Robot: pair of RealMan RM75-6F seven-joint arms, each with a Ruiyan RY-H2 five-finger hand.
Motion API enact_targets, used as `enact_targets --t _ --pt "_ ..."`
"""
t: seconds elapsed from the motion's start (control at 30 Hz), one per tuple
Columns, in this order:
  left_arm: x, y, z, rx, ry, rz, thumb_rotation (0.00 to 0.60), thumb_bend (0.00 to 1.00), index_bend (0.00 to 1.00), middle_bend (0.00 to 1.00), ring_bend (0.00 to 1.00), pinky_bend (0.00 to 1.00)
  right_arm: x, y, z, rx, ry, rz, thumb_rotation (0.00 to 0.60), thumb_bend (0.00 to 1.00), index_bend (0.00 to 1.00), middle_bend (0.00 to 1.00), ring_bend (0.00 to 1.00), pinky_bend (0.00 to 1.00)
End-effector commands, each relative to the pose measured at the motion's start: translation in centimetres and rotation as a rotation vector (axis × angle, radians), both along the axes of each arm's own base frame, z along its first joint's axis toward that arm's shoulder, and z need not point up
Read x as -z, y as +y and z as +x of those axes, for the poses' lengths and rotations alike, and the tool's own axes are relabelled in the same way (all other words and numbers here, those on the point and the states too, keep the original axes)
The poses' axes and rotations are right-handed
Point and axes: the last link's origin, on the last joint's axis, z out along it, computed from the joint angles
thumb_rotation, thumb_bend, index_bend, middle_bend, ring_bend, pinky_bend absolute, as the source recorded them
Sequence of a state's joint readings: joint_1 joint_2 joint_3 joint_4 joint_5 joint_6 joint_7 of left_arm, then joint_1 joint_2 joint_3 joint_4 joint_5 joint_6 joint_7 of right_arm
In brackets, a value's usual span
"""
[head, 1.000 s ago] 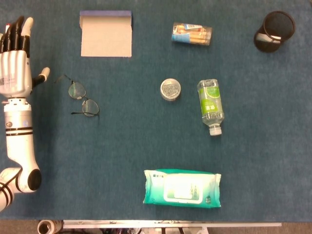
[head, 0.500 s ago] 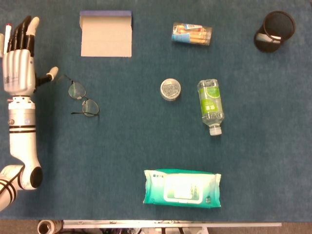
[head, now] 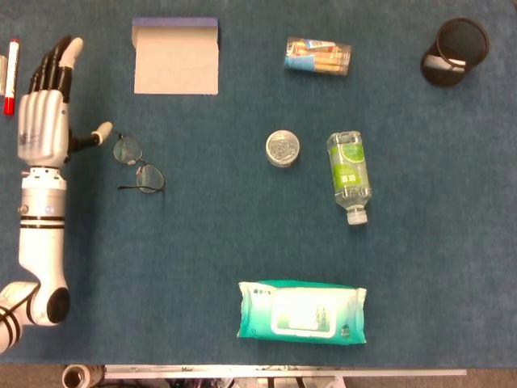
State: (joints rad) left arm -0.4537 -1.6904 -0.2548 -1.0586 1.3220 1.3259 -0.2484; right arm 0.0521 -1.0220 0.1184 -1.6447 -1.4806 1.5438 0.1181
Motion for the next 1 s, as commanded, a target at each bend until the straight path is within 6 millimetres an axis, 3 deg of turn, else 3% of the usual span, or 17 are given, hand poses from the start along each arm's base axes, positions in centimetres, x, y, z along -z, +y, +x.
enact_targets --t 0.03,0.5,1.0 --pt "0.1 -0.5 0.2 0.01 0.005 -0.021 0.6 0.0 0.0 0.06 0.08 0.14 0.0 0.0 0.0 -0.001 -0.001 -0.001 0.6 0.41 0.57 0.47 0.33 0.3" --pt "1.3 -1.8 0.3 0.017 0.029 -0.098 0.6 0.0 0.0 0.06 0.08 0.14 -0.1 0.1 0.1 -0.003 -0.002 -0.003 0.6 0.41 0.57 0.47 0.33 0.3" --pt "4.3 -2.9 0.3 0.024 0.069 -0.187 0.6 0.0 0.0 0.06 0.08 0.14 -0.2 0.2 0.2 -0.009 -0.004 -0.009 0.6 0.41 0.57 0.47 0.33 0.3"
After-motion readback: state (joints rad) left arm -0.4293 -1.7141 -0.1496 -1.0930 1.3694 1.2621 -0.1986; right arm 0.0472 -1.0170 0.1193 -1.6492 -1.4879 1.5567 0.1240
